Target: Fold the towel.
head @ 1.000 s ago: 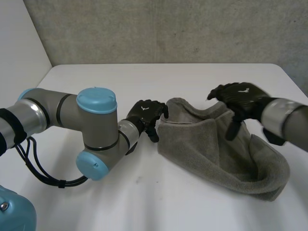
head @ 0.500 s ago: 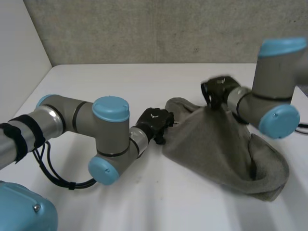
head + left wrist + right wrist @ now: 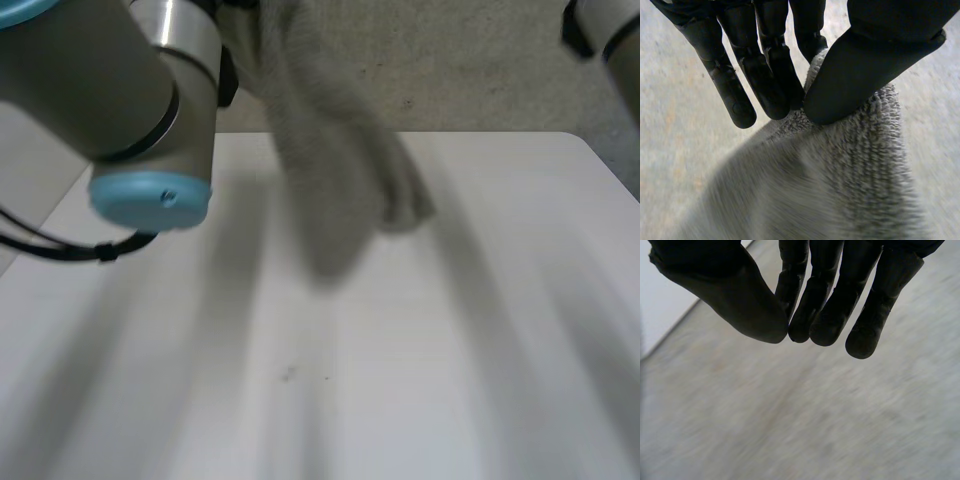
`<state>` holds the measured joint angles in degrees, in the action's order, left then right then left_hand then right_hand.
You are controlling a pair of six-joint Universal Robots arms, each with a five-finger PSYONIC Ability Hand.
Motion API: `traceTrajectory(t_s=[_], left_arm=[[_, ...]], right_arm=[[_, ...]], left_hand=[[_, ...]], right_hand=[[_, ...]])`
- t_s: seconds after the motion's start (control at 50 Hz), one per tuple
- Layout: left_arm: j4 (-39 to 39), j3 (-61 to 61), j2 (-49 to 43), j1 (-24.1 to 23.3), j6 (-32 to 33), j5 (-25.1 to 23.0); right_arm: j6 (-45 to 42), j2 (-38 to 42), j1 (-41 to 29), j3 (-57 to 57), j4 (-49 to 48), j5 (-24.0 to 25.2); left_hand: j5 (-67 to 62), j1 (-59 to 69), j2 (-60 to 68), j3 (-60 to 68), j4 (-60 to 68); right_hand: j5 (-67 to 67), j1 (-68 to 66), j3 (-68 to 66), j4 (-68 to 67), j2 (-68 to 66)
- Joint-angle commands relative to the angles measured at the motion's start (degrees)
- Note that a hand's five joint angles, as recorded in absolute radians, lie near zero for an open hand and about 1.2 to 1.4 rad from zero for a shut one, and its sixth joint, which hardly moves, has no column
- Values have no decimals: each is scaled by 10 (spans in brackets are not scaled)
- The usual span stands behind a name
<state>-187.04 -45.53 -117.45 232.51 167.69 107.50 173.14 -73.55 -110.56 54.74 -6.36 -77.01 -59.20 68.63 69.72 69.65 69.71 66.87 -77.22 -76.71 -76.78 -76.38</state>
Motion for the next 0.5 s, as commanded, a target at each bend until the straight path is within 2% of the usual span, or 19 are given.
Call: traceTrajectory(t_s=[0.02,0.06,0.12,0.16,0.18,0.2,0.22,0.26,0.42,0.46,0.5], left_arm=[[-12,-233,69,-7,3,-77],[-12,-282,74,-11,4,-96],[-12,-355,78,-26,11,-122],[-2,-407,83,-47,25,-136],[-2,-407,83,-47,26,-136],[4,-429,86,-59,39,-137],[4,-429,86,-59,39,-137],[28,-475,100,-76,68,-138],[94,-559,194,-78,134,-139],[101,-572,221,-78,140,-140],[107,-584,250,-78,146,-139]], right_arm=[[-62,18,-3,94,110,80],[-122,40,-9,126,150,78],[-149,46,-8,141,160,77],[-180,51,-8,166,161,72],[-180,51,-8,166,161,72],[-184,56,-5,173,163,67],[-184,63,-4,178,163,62],[-185,67,-6,180,165,59],[-211,74,-9,157,174,74],[-221,82,-10,136,172,83],[-246,108,-15,82,173,119]], left_hand=[[-108,114,103,103,103],[-108,114,103,103,103],[-108,114,103,103,103],[-108,114,103,103,103],[-108,114,103,103,103],[-108,114,103,103,103],[-108,114,103,103,103],[-108,114,103,103,103],[-108,114,103,103,103],[-108,114,103,103,103],[-108,114,103,103,103]], right_hand=[[31,-28,-33,-32,-36],[31,-28,-33,-32,-36],[31,-28,-33,-32,-36],[-266,269,264,265,261],[-267,271,266,267,263],[-376,379,374,375,371],[-412,415,410,411,407],[-435,439,434,435,431],[-604,607,602,603,599],[-631,634,629,630,626],[-661,665,660,660,656]])
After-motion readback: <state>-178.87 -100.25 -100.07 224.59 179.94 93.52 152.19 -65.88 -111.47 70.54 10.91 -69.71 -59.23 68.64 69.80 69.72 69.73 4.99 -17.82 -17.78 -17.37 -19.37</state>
